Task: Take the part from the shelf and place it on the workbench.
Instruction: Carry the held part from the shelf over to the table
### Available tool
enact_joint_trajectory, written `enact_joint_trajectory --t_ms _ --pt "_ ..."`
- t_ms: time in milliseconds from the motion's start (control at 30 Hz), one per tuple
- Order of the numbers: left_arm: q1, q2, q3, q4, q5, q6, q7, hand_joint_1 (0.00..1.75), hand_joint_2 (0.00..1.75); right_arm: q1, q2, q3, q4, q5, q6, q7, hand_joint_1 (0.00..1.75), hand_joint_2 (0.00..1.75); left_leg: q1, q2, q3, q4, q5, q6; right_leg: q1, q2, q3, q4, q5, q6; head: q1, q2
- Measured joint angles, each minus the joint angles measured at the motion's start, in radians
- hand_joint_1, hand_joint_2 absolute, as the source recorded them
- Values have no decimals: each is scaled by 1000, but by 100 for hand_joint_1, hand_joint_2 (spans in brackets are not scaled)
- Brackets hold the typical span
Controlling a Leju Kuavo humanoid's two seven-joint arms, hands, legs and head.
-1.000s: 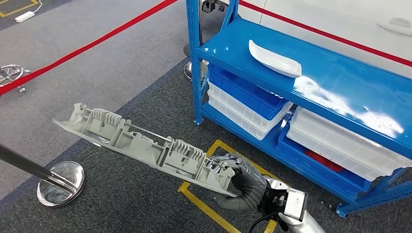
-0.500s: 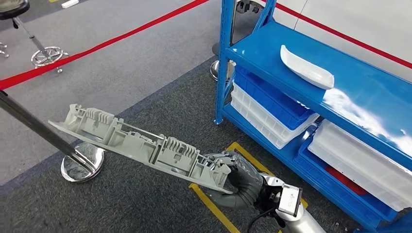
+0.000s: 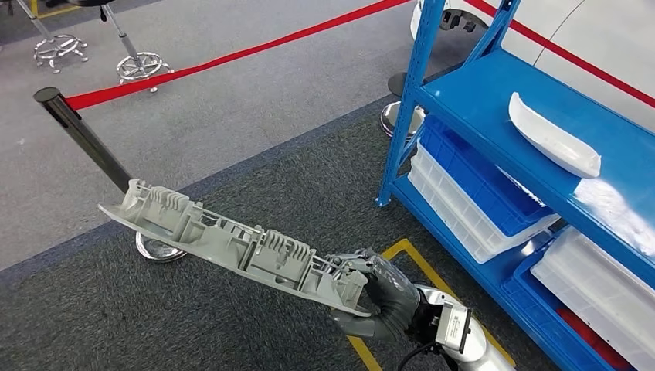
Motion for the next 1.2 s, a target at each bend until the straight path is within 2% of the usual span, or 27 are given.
enact_joint_trajectory --t_ms 67,100,133,200,233,267,300,333,367,433,467,500,567,600,633,700,733,767,800,833,867,933,1000,1067,1100,1133,1200 --pt "3 -1 0 1 -3 0 4 0 175 -1 0 2 -2 0 0 2 175 175 5 -10 -6 2 0 -11 3 -22 1 -2 2 -13 0 0" --pt "4 -2 0 2 -4 0 5 0 175 -2 0 4 -4 0 1 4 175 175 4 7 -12 14 -8 -16 3 -34 4 -5 3 -21 -3 0" --pt "4 -3 0 3 -4 0 5 0 175 -3 0 6 -5 0 2 4 175 175 4 34 -26 46 -26 -20 3 -47 6 -7 3 -28 -7 0" --pt "0 -5 0 4 -4 -1 1 0 175 -6 1 10 -8 -2 4 5 175 175 3 94 -82 163 -87 -27 8 -73 9 -9 1 -38 -14 0" --pt "-2 -5 0 4 -3 -1 -2 0 175 -8 1 12 -8 -5 5 5 175 175 4 106 -115 229 -114 -29 12 -88 10 -8 -1 -40 -15 0" --pt "-2 -6 0 4 -3 -1 -6 0 175 -9 1 14 -8 -10 8 4 175 175 5 111 -136 273 -126 -29 15 -102 10 -8 -3 -41 -15 0" --pt "-1 -6 0 4 -3 -1 -9 0 175 -10 2 16 -8 -15 11 4 175 175 5 113 -140 281 -119 -28 17 -114 12 -8 -5 -42 -15 0" --pt "0 -6 0 4 -3 -1 -12 0 175 -10 2 18 -9 -21 15 3 175 175 5 115 -122 248 -94 -25 19 -127 15 -8 -8 -42 -15 0" --pt "1 -6 0 4 -4 0 -15 0 175 -10 2 20 -10 -26 19 1 175 175 2 125 -86 181 -59 -19 21 -138 19 -8 -11 -42 -15 0" --pt "0 -5 0 4 -6 1 -20 0 175 -9 2 22 -16 -33 23 -4 175 175 -10 167 -18 51 -16 -1 24 -158 26 -9 -16 -38 -14 0" --pt "-1 -4 0 4 -7 2 -21 0 175 -10 2 23 -19 -34 23 -7 175 175 -16 181 -1 17 -9 7 25 -167 28 -10 -18 -34 -14 0" --pt "-2 -2 0 4 -9 3 -22 0 175 -10 3 24 -21 -35 24 -9 175 175 -21 185 1 6 -11 12 25 -176 30 -12 -18 -30 -13 0" --pt "1 1 0 4 -11 3 -24 0 175 -12 6 26 -25 -36 23 -11 175 175 -20 164 3 -6 -4 20 25 -188 35 -16 -20 -19 -14 0" --pt "2 3 0 4 -12 2 -25 0 175 -14 8 28 -28 -37 22 -12 175 175 -18 154 9 -18 1 25 23 -173 36 -13 -26 -14 -12 0" --pt "1 4 0 4 -14 1 -27 0 175 -15 10 28 -31 -38 22 -13 175 175 -14 144 16 -29 7 30 22 -147 28 8 -41 -11 -11 0" --pt "-5 5 0 4 -16 -1 -31 0 175 -16 11 29 -35 -44 20 -18 175 175 -11 121 23 -40 13 36 18 -88 -21 110 -96 -9 -5 0" --pt "-9 5 0 4 -17 -2 -32 0 175 -15 11 30 -37 -47 19 -21 175 175 -11 108 22 -39 14 38 18 -75 -58 178 -125 -9 -4 0" --pt "-12 5 0 4 -19 -2 -33 0 175 -15 11 30 -39 -50 19 -24 175 175 -11 95 22 -38 13 38 17 -71 -88 231 -140 -7 -2 0" --pt "-13 5 0 4 -20 -2 -33 0 175 -14 11 30 -40 -51 18 -25 175 175 -11 81 22 -36 13 37 16 -70 -104 252 -135 -5 -2 0" --pt "-13 5 0 4 -21 -2 -33 0 175 -14 11 30 -42 -51 18 -26 175 175 -10 67 23 -33 11 35 14 -68 -101 234 -108 -4 -2 0" --pt "-13 5 0 4 -22 -2 -33 0 175 -14 11 30 -43 -52 18 -26 175 175 -8 52 23 -28 8 32 11 -64 -80 181 -69 -2 -1 0" --pt "-13 6 0 4 -23 -2 -34 0 175 -15 12 30 -48 -52 18 -27 175 175 -6 26 17 -11 0 20 2 -29 -26 56 -8 1 -1 0" --pt "-13 7 0 4 -23 -2 -36 0 175 -16 13 30 -53 -52 17 -32 175 175 -4 6 7 1 -5 8 2 -8 -5 4 3 -2 -2 0" --pt "-9 8 0 4 -24 -2 -38 0 175 -18 15 30 -59 -53 16 -36 175 175 0 -6 -1 2 -5 -4 7 -25 -4 1 5 -13 -2 0" --pt "-7 9 0 4 -25 -2 -39 0 175 -20 16 29 -62 -54 15 -37 175 175 0 5 -4 9 -9 -9 7 -34 -2 -2 6 -21 -3 0" --pt "-7 10 0 4 -25 -3 -40 0 175 -21 16 29 -65 -55 15 -37 175 175 0 27 -14 29 -22 -13 7 -45 0 -4 6 -28 -6 0" --pt "-12 11 0 4 -24 -3 -41 0 175 -21 17 27 -69 -57 18 -39 175 175 -1 85 -59 128 -75 -20 10 -69 3 -7 4 -38 -11 0"
